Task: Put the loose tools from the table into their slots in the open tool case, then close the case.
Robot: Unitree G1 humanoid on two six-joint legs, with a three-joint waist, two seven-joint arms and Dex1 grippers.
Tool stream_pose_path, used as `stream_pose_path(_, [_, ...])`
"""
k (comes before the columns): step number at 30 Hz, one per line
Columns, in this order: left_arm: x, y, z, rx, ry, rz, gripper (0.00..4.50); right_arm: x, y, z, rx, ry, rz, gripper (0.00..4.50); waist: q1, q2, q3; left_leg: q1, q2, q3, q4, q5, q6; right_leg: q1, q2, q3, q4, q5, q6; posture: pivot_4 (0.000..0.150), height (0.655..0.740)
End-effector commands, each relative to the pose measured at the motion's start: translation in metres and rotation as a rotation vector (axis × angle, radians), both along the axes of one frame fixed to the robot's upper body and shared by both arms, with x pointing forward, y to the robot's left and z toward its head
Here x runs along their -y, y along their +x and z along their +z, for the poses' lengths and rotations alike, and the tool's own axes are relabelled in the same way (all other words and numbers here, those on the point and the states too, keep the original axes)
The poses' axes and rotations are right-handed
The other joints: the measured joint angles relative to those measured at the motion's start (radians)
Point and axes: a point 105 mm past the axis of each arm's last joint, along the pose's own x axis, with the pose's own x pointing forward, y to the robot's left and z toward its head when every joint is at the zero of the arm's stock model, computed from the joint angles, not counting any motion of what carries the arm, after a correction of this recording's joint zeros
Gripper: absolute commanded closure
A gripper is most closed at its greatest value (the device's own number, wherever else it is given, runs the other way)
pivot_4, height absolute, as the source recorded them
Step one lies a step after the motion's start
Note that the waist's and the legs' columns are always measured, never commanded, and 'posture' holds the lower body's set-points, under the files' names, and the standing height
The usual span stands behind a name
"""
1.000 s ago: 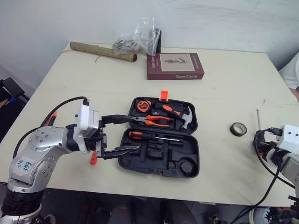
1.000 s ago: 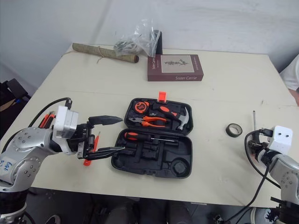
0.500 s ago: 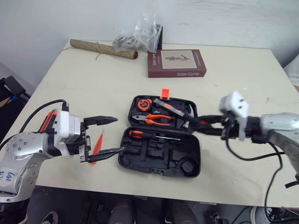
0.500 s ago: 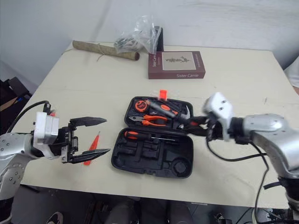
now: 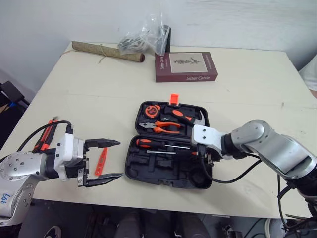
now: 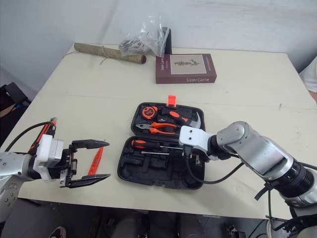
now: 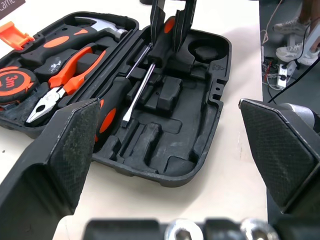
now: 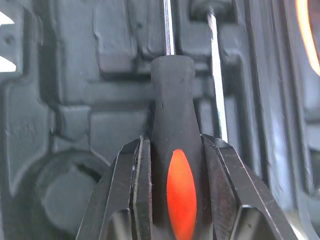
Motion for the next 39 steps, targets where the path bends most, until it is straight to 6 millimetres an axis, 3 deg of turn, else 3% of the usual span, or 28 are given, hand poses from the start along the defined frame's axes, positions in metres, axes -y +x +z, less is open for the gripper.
stream_pose_path(1, [0.001,-0.003,0.008,0.037,-0.006,0.002,0.00,0.003,-0.001,0.003,0.028,-0.015,-0.010,3.47,-0.001,0.000,0.000,0.000,0.000,0.000,0.000,0.000,0.000,0.000,0.000,0.000,0.000,0.000,0.000,0.150,0.7400])
stream_pose_path(19, [-0.001,-0.003,0.005,0.027,-0.014,0.024,0.00,0.001,-0.006,-0.012,-0.035,-0.004,-0.025,3.47,-0.001,-0.001,-0.001,0.001,0.000,0.000,0.000,0.000,0.000,0.001,0.000,0.000,0.001,0.000,0.000,0.150,0.7400])
stream_pose_path(20, [-0.001,-0.003,0.005,0.027,-0.015,0.025,0.00,0.001,-0.005,-0.011,-0.031,-0.003,-0.022,2.43,-0.001,-0.001,-0.001,0.001,0.000,0.000,0.000,0.000,0.000,0.001,0.000,0.000,0.001,0.000,0.000,0.150,0.7400])
stream_pose_path(24, [-0.001,-0.003,0.005,0.029,-0.018,0.029,0.00,-0.004,-0.003,-0.002,-0.002,0.040,0.005,0.57,-0.002,-0.001,-0.001,0.001,0.000,0.000,0.000,0.000,0.000,0.001,0.000,0.000,0.001,0.000,0.000,0.150,0.7400])
stream_pose_path(31, [-0.004,-0.005,0.005,0.018,-0.022,0.038,0.00,-0.003,-0.011,0.025,-0.023,0.119,0.104,0.57,-0.003,-0.001,0.000,0.001,0.000,0.000,0.000,0.000,0.000,0.001,0.000,0.000,0.000,0.000,0.000,0.150,0.7400])
stream_pose_path(35, [-0.004,-0.005,0.006,0.026,-0.032,0.045,0.00,-0.006,-0.009,0.035,0.002,0.344,0.153,0.57,0.000,-0.002,-0.001,0.001,0.000,0.000,0.000,0.000,0.000,0.001,0.000,0.000,0.000,0.000,0.000,0.150,0.7400])
stream_pose_path(37, [-0.003,-0.005,0.006,0.029,-0.035,0.043,0.00,-0.011,-0.007,0.035,0.031,0.528,0.158,1.08,0.002,-0.004,-0.001,0.001,0.000,0.000,0.000,0.000,0.000,0.002,0.000,-0.001,0.000,0.000,0.000,0.150,0.7400])
stream_pose_path(39, [-0.002,-0.004,0.006,0.031,-0.033,0.036,0.00,-0.011,-0.007,0.026,0.047,0.581,0.169,1.86,0.002,-0.003,-0.001,0.001,0.000,0.000,0.000,0.000,0.000,0.002,0.001,0.000,0.000,0.000,0.000,0.150,0.7400])
